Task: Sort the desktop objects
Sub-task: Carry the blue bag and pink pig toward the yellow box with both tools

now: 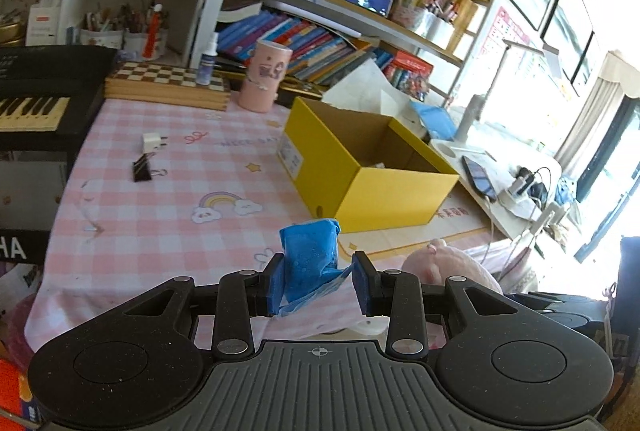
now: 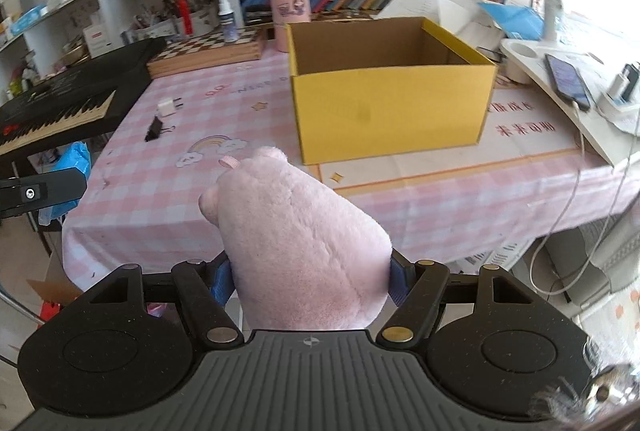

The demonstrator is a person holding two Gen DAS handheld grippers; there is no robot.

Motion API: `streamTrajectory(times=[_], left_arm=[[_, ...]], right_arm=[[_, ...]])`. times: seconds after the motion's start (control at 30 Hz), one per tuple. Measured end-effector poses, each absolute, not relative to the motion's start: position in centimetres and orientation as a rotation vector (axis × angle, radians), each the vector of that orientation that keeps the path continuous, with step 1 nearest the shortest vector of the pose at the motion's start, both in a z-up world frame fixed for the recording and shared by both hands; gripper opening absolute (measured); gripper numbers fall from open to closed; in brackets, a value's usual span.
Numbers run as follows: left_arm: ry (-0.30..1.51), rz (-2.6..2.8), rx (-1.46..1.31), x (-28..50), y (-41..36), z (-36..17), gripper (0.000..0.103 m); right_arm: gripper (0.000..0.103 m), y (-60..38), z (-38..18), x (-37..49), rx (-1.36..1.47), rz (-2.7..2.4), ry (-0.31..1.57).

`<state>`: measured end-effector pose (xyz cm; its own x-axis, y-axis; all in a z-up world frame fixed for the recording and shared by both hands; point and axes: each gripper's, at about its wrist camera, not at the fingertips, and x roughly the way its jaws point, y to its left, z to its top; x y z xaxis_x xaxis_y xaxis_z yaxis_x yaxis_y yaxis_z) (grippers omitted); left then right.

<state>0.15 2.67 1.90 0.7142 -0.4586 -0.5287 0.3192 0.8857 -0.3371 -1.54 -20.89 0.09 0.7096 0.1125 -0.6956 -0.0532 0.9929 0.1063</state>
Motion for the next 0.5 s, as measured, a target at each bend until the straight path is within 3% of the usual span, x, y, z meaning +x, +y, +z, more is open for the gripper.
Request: streamTrajectory(times=[0.5], left_arm=[[0.645,-0.531,-0.176,1.4,-0.9,2.3,0.035]], right_arm=[[0.068,-23.9,0.2,-2.4,0.128,0.014,0.761]])
